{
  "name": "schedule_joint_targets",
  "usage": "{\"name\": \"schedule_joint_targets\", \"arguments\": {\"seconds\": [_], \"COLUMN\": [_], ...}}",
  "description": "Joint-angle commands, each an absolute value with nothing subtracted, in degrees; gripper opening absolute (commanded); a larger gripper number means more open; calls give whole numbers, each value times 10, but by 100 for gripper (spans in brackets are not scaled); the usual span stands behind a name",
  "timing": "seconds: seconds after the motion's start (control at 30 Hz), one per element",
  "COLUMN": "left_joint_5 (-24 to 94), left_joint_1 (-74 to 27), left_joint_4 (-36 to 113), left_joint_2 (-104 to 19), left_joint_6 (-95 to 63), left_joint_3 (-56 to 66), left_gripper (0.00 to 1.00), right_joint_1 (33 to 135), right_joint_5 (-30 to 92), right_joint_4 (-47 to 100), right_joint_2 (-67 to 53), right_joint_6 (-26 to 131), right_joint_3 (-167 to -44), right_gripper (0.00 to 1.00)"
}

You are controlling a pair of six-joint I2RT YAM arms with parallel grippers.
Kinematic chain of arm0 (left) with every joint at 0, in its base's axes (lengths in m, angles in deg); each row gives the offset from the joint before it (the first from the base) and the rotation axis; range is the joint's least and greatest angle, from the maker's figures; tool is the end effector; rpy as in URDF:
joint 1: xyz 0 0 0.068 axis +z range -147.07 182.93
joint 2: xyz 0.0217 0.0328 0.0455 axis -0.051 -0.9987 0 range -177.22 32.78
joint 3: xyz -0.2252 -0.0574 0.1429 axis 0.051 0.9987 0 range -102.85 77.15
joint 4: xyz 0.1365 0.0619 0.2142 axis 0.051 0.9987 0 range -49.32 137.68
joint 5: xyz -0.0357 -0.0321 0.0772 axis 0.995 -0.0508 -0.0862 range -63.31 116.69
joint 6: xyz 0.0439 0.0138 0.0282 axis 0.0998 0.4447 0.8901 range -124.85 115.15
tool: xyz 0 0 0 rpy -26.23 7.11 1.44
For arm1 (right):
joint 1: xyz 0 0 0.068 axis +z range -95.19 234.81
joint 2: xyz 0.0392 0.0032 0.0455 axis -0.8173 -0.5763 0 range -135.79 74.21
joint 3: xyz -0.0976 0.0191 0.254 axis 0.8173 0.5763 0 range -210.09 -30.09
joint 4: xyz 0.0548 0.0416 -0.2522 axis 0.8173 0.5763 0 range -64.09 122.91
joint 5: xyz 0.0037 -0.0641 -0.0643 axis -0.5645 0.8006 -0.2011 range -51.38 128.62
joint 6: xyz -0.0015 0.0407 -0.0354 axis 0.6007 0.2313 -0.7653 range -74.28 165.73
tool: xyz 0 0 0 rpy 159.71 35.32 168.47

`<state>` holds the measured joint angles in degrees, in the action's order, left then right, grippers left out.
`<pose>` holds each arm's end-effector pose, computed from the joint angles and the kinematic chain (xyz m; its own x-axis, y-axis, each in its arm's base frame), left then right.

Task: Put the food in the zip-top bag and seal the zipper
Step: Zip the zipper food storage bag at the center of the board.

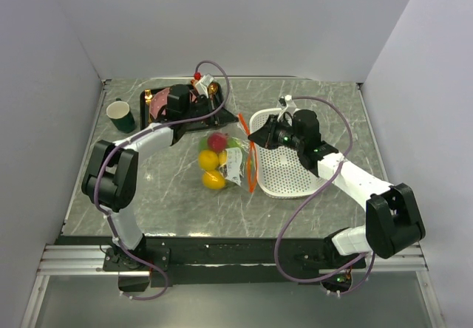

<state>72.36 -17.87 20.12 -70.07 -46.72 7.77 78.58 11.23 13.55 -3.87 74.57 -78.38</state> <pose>0.3766 -0.1703 0.2637 -0.7561 -0.2117 -0.6192 0.5308 0.3550 -0.7696 0.2757 0.1393 0.2704 -0.6067 0.2008 -0.7691 -0.5331 0.6150 0.5811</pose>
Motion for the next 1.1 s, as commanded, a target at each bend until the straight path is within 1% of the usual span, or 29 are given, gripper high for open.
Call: {"name": "schedule_joint_targets", "arguments": {"seconds": [0.0,0.73,1.07], "left_joint_5": [684,599,541], "left_joint_1": [-165,-164,-162], "left_joint_4": [199,269,282], "left_joint_2": [-661,-620,-582], "left_joint_6": [-437,-410,-403], "left_joint_3": [46,35,53], "left_gripper": [1,1,1], "right_joint_1": [792,825,845], "right_joint_5": [111,137,154], "right_joint_4": [148,155,195], "right_joint_2": [-9,21,39], "right_joint_6": [738,746,736], "right_joint_3": [-772,-741,-740], "right_gripper": [15,14,15]}}
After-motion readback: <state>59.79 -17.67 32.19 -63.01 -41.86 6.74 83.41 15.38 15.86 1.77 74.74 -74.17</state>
